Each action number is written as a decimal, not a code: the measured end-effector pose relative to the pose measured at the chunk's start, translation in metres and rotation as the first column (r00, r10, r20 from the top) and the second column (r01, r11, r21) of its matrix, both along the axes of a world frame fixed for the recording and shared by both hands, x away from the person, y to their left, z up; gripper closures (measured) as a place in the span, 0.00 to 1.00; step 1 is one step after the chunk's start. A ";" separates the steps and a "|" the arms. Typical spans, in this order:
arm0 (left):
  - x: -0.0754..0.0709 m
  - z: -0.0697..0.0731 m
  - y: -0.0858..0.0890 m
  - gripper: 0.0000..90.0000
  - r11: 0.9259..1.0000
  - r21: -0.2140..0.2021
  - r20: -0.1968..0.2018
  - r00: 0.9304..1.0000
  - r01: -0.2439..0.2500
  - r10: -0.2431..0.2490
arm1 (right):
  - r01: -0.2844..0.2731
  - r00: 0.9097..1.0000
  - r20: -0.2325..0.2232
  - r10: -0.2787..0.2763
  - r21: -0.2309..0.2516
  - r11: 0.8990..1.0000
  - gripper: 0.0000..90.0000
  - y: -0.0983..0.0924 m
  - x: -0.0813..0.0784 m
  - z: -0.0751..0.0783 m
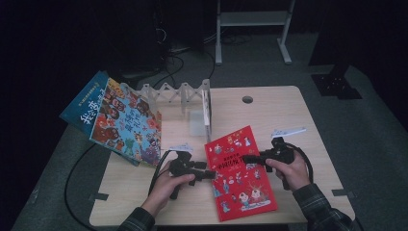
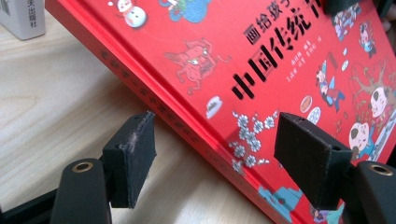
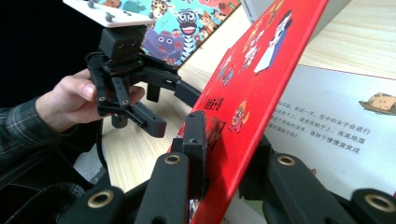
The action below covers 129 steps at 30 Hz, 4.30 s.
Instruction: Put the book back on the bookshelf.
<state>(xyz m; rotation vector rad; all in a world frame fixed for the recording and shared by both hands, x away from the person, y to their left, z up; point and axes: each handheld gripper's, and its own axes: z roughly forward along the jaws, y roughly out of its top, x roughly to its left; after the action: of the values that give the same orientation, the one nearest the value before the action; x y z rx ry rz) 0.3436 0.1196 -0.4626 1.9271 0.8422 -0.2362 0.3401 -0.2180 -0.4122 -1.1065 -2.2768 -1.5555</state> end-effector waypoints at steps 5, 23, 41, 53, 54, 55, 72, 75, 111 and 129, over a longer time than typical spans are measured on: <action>0.003 -0.001 -0.003 0.31 1.000 -0.028 -0.006 1.000 0.000 0.000 | -0.008 1.000 0.017 0.008 0.004 1.000 0.85 0.000 -0.003 0.004; 0.013 0.014 -0.004 0.36 0.988 -0.149 0.014 0.999 0.032 -0.030 | -0.021 0.997 0.078 0.018 0.045 0.999 0.87 -0.006 -0.013 0.018; 0.006 0.048 0.011 0.69 0.977 -0.213 0.164 0.986 0.013 0.022 | 0.006 0.986 0.167 -0.005 -0.004 1.000 0.74 -0.010 -0.016 0.025; 0.001 0.062 0.014 0.77 0.972 -0.233 0.198 0.980 0.020 0.027 | 0.060 0.974 0.222 -0.043 -0.069 0.996 0.61 -0.006 -0.015 0.023; 0.000 0.063 0.013 0.78 0.973 -0.232 0.202 0.979 0.017 0.031 | 0.064 0.973 0.227 -0.045 -0.075 0.995 0.60 -0.006 -0.015 0.023; -0.001 0.064 0.013 0.78 0.974 -0.225 0.204 0.979 0.018 0.029 | 0.065 0.973 0.228 -0.047 -0.076 0.995 0.60 -0.006 -0.015 0.023; -0.005 0.077 0.018 0.84 0.969 -0.244 0.275 0.961 0.044 0.026 | 0.138 0.950 0.296 -0.098 -0.114 0.984 0.41 -0.015 -0.013 0.022; -0.006 0.079 0.019 0.85 0.964 -0.258 0.284 0.959 0.056 0.020 | 0.150 0.952 0.287 -0.102 -0.152 0.977 0.39 -0.015 -0.011 0.017; -0.016 0.093 0.008 0.88 0.969 -0.247 0.279 0.959 0.034 0.038 | 0.234 0.900 0.403 -0.167 -0.122 0.965 0.42 -0.018 -0.016 0.012; -0.017 0.104 0.026 0.88 0.968 -0.251 0.283 0.954 -0.026 0.099 | 0.537 0.844 0.261 -0.469 -0.399 0.744 0.30 -0.073 0.028 -0.046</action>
<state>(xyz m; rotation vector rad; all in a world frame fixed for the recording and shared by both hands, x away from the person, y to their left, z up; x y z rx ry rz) 0.3262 0.1451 -0.3581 1.6489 0.6425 -0.0113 0.3682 -0.2910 -0.4583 -1.9373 -2.6831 -1.2911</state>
